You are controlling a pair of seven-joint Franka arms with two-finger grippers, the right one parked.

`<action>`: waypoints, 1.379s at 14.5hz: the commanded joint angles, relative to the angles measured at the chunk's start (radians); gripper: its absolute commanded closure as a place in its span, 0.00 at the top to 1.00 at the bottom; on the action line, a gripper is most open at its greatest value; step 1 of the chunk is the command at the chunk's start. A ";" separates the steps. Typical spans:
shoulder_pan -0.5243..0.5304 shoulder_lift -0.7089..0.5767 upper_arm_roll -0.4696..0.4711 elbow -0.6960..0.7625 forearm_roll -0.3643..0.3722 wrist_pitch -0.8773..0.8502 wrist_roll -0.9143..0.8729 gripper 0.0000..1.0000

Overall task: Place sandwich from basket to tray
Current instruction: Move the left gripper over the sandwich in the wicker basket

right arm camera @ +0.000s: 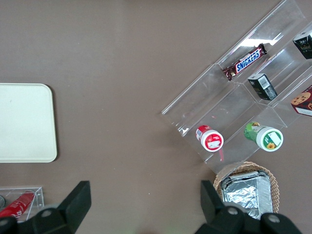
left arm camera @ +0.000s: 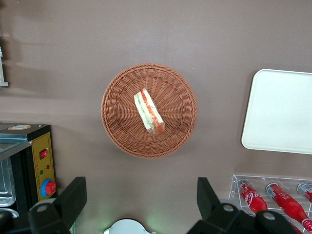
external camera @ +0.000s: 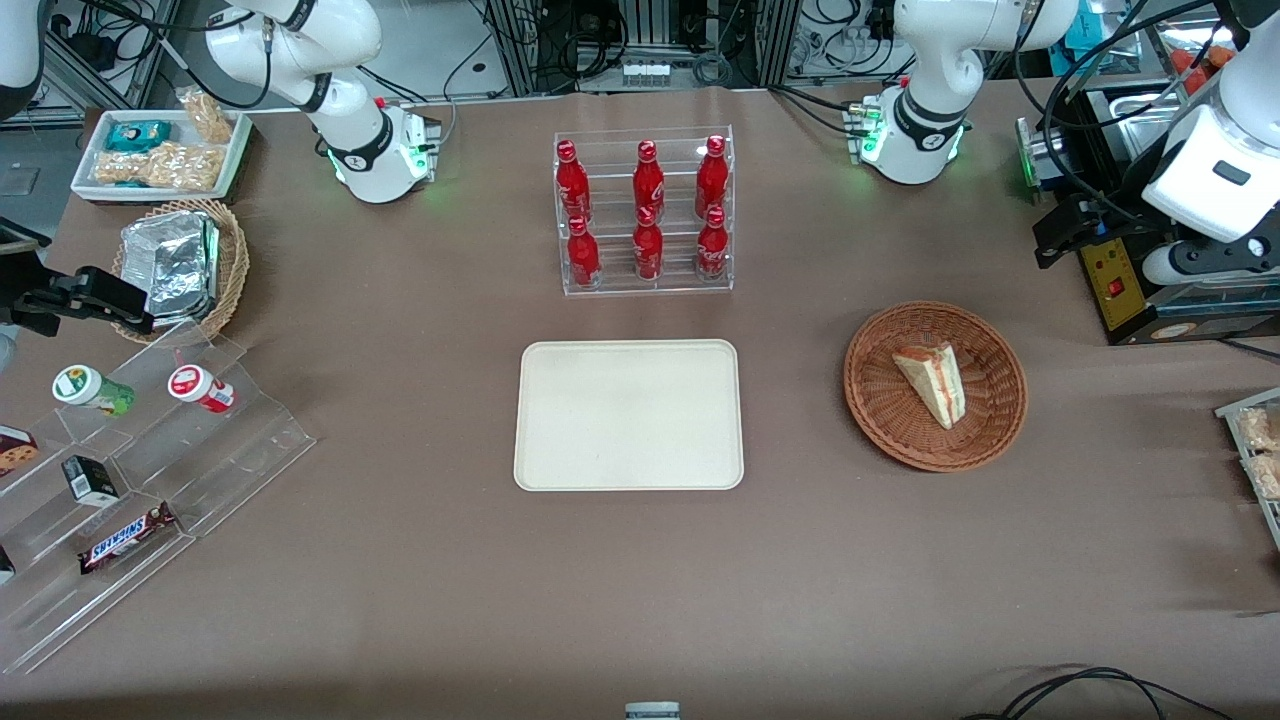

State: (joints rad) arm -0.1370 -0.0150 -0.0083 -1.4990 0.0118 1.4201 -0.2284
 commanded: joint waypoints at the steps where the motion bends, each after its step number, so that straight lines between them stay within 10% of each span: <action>1: 0.000 -0.026 0.002 -0.020 -0.007 -0.004 -0.008 1.00; 7: 0.004 0.004 0.004 -0.065 -0.010 0.014 -0.029 1.00; 13: 0.005 -0.043 0.005 -0.514 -0.042 0.509 -0.237 1.00; 20: -0.006 0.105 0.001 -0.716 -0.108 0.854 -0.575 1.00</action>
State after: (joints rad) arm -0.1382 0.0598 -0.0075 -2.1797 -0.0830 2.2125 -0.7570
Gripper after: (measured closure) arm 0.000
